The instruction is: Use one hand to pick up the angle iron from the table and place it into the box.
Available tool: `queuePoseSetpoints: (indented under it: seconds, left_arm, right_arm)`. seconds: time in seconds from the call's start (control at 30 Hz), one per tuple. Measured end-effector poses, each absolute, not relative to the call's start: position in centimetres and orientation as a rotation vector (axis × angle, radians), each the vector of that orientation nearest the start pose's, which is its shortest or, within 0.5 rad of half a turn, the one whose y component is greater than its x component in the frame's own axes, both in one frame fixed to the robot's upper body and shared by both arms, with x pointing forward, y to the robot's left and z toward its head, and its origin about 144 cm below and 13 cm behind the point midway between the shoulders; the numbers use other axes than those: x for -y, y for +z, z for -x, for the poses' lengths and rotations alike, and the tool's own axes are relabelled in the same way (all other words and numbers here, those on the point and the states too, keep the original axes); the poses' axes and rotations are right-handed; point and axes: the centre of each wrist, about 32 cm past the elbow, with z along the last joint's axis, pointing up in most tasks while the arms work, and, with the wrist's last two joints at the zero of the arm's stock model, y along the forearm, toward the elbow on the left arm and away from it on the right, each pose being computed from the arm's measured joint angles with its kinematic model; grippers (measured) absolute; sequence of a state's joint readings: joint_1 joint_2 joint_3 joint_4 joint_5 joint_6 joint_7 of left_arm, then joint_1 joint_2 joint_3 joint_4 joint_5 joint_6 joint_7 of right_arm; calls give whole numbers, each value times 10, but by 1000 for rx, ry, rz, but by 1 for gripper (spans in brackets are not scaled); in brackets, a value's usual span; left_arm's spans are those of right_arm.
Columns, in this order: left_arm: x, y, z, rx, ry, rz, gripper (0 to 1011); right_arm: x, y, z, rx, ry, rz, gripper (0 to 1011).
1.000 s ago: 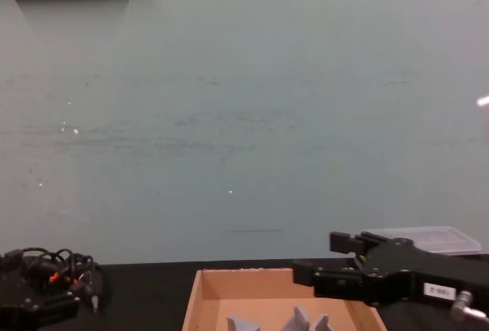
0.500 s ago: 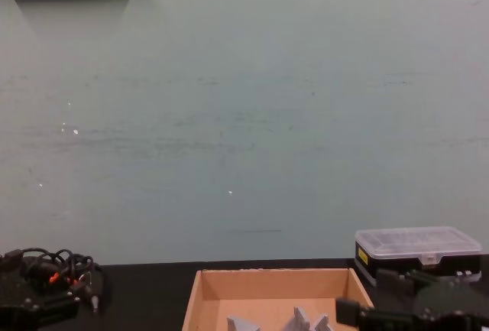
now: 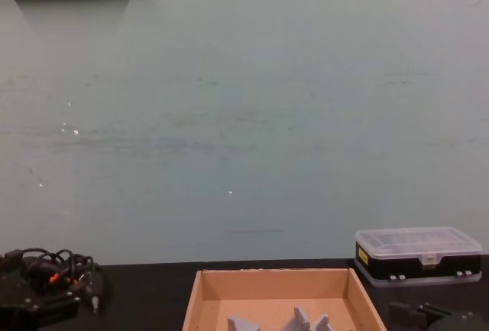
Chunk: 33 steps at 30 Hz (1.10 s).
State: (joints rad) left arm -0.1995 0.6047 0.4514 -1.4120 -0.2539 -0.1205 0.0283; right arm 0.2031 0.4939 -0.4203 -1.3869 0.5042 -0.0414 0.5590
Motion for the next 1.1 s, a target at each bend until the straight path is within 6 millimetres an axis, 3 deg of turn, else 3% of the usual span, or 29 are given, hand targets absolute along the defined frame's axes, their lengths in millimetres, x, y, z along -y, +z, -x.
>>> queuePoseSetpoints:
  seconds: [1.1]
  left_arm:
    - [-310, 1140, -489, 285, 1248, -304, 1000]
  right_arm:
    - [281, 1132, -494, -81, -729, 105, 1004]
